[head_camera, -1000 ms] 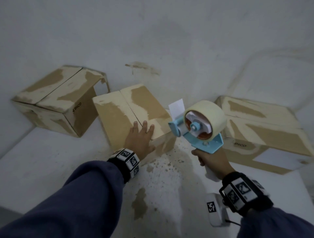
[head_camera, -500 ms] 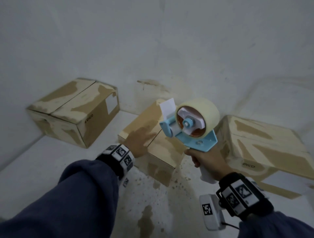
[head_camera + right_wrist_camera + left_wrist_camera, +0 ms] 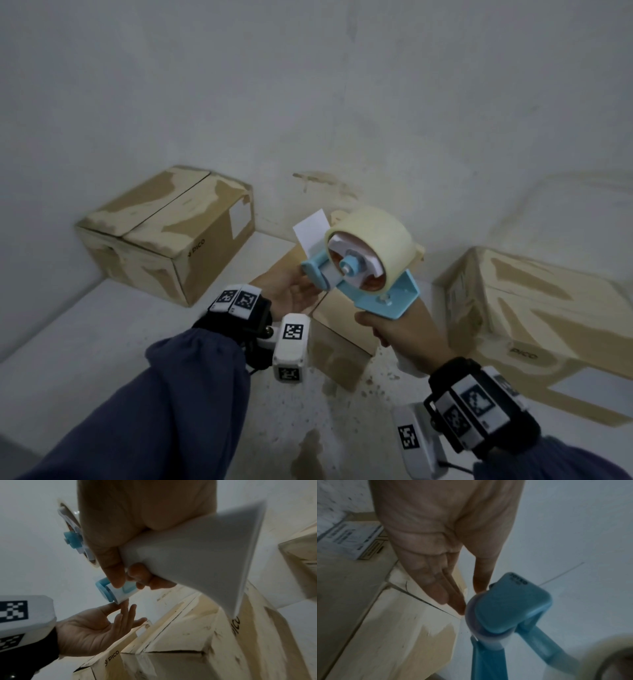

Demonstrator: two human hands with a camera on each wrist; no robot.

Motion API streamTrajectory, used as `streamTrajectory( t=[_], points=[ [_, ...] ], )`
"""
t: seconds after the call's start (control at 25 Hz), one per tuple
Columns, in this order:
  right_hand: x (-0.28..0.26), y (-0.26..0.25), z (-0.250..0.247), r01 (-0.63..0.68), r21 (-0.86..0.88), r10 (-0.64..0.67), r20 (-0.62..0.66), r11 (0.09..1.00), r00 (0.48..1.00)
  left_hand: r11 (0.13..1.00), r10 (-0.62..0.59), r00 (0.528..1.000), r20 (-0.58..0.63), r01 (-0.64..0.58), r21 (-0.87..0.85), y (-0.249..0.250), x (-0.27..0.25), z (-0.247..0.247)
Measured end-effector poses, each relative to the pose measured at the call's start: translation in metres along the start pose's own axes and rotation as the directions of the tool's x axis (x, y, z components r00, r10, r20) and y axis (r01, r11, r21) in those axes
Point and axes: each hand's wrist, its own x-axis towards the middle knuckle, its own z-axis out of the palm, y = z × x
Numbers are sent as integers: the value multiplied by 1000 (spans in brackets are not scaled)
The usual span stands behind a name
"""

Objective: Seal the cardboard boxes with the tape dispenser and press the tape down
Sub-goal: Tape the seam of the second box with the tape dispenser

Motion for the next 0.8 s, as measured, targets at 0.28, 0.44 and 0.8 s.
streamTrajectory(
  t=[0.28, 0.44, 0.8],
  points=[
    [-8, 4, 13, -5, 27, 3, 76, 1000, 997, 939, 283, 933, -221, -222, 263, 8, 4, -14],
    [-13, 8, 6, -35, 61, 27, 123, 998, 992, 885, 436, 844, -313, -340, 319, 21, -4, -44],
    [-11, 51, 3, -87, -111, 99, 105, 990, 989, 884, 459, 740, -491, -324, 338, 10, 16, -99]
  ],
)
